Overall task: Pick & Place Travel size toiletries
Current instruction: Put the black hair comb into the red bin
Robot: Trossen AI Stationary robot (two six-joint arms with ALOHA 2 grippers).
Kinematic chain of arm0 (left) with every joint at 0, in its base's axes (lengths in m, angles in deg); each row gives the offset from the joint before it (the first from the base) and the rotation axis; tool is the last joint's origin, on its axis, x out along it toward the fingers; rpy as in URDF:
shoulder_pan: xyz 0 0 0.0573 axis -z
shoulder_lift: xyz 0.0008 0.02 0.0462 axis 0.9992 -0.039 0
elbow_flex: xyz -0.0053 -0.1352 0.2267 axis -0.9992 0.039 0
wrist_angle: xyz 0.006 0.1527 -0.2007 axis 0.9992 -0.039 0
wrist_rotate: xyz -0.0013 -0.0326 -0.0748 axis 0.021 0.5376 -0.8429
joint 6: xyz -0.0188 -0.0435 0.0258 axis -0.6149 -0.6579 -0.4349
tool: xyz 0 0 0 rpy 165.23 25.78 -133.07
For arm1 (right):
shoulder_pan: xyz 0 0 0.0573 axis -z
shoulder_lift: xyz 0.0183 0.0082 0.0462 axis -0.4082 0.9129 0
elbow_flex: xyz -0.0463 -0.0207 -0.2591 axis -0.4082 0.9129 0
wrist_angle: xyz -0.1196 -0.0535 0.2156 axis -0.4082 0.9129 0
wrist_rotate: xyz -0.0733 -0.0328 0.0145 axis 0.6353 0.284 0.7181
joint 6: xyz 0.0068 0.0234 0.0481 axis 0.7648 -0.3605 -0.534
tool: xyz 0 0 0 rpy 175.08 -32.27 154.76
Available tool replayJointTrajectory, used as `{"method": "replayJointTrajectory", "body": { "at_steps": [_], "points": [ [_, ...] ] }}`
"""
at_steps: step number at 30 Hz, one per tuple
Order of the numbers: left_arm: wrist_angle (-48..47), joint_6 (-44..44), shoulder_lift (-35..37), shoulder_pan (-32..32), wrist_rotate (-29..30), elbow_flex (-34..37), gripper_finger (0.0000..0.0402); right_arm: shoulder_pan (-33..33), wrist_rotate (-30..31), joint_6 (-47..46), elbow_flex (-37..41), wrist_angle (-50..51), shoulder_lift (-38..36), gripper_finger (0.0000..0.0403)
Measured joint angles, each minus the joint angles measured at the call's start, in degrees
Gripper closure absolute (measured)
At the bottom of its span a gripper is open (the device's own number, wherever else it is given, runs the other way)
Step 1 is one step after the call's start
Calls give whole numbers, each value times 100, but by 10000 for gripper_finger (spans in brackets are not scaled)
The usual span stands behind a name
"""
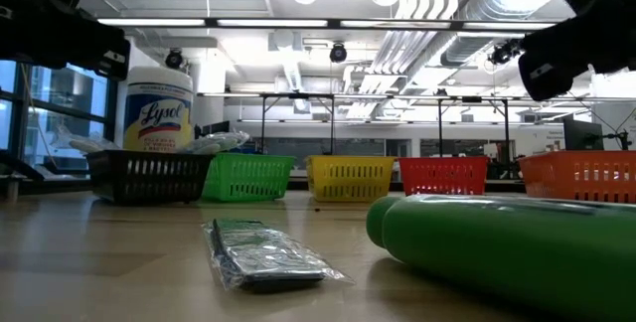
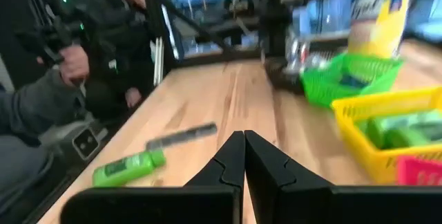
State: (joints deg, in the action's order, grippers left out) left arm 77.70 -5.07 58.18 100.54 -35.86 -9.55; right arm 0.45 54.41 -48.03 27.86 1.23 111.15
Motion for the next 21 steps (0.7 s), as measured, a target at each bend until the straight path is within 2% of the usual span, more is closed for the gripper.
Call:
{"method": "replayJointTrajectory", "body": {
  "at_steps": [3, 6, 15, 18, 21],
  "points": [
    [0, 9, 0, 0, -2, 0, 401, -169, 41, -252, -289, -23, 607, 400],
    [0, 31, 0, 0, -4, 0, 401, -392, 336, -392, -836, -77, 1557, 400],
    [0, 28, 0, 0, -9, 2, 401, -858, 468, -218, -3245, 82, 4802, 400],
    [-1, 26, 0, 0, -9, 2, 401, -928, 342, -260, -4057, 369, 5577, 400],
    [-2, 26, 0, 0, -9, 2, 402, -1000, -73, -337, -4752, 598, 6220, 401]
  ]
}}
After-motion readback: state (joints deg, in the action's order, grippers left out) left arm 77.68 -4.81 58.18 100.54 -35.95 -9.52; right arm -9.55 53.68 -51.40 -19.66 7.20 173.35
